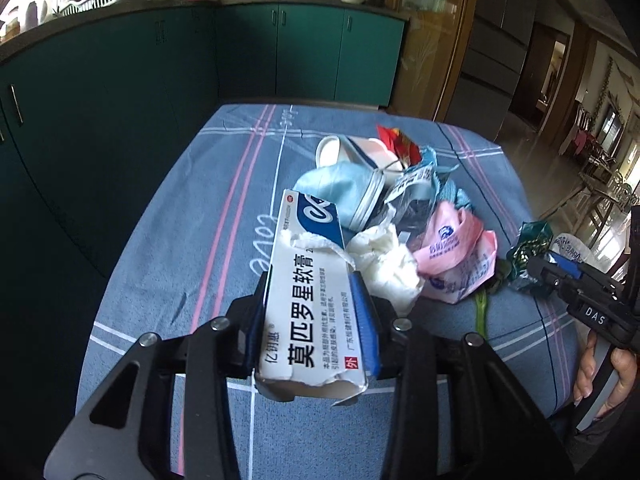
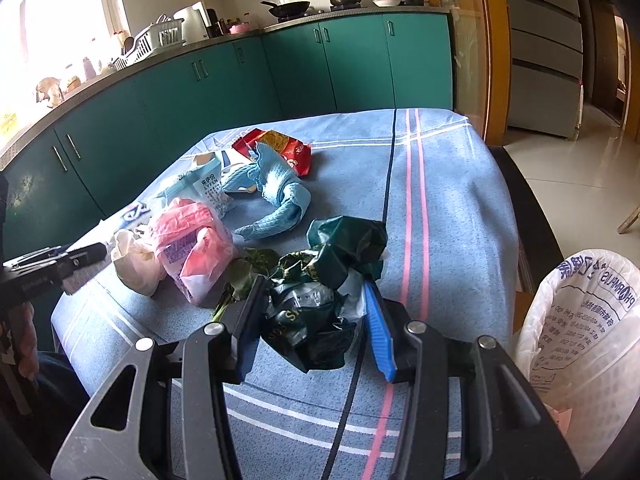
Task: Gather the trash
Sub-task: 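Lift the ointment box with the left gripper while the right gripper lifts the wrapper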
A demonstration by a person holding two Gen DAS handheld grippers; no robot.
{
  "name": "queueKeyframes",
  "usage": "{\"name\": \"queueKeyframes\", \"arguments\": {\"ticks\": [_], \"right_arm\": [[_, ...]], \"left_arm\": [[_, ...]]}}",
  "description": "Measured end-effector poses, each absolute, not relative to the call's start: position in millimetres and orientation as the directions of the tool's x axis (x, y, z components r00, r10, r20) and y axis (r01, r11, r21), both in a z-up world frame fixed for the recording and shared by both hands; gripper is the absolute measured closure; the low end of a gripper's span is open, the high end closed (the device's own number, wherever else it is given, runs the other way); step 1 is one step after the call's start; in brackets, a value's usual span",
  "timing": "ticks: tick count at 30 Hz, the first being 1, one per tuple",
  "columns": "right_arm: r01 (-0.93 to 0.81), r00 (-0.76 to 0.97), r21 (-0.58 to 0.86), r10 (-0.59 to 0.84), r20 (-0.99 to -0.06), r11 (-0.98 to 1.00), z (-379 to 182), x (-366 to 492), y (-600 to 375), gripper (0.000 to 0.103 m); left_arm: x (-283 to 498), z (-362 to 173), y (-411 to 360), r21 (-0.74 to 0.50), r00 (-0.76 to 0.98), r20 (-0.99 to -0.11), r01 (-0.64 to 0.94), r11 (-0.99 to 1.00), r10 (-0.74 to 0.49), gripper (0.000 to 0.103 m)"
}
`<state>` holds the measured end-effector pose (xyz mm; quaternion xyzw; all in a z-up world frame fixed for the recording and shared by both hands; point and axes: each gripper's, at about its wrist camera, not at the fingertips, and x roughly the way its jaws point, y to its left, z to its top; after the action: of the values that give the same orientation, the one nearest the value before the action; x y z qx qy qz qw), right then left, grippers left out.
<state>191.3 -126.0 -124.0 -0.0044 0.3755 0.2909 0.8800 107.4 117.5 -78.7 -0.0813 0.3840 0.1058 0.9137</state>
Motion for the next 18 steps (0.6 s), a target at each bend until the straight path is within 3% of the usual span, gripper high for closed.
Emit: {"name": "queueKeyframes", "arguments": {"ticks": [10, 18], "right_arm": [[-0.515, 0.548, 0.211, 0.509, -0.664, 0.831, -124.2, 191.5, -125.5, 0.056], [-0.528, 0.547, 0.208, 0.517, -0.658, 0.823, -123.3, 187.5, -123.9, 0.056]], "left_arm": [[101.8, -72.2, 116.2, -0.055, 0.703, -0.694, -0.268, 0.962, 0.156, 0.063], [91.0, -58.4, 112.9, -0.054, 0.765, -0.619, -0.270, 0.961, 0.180, 0.063]]}}
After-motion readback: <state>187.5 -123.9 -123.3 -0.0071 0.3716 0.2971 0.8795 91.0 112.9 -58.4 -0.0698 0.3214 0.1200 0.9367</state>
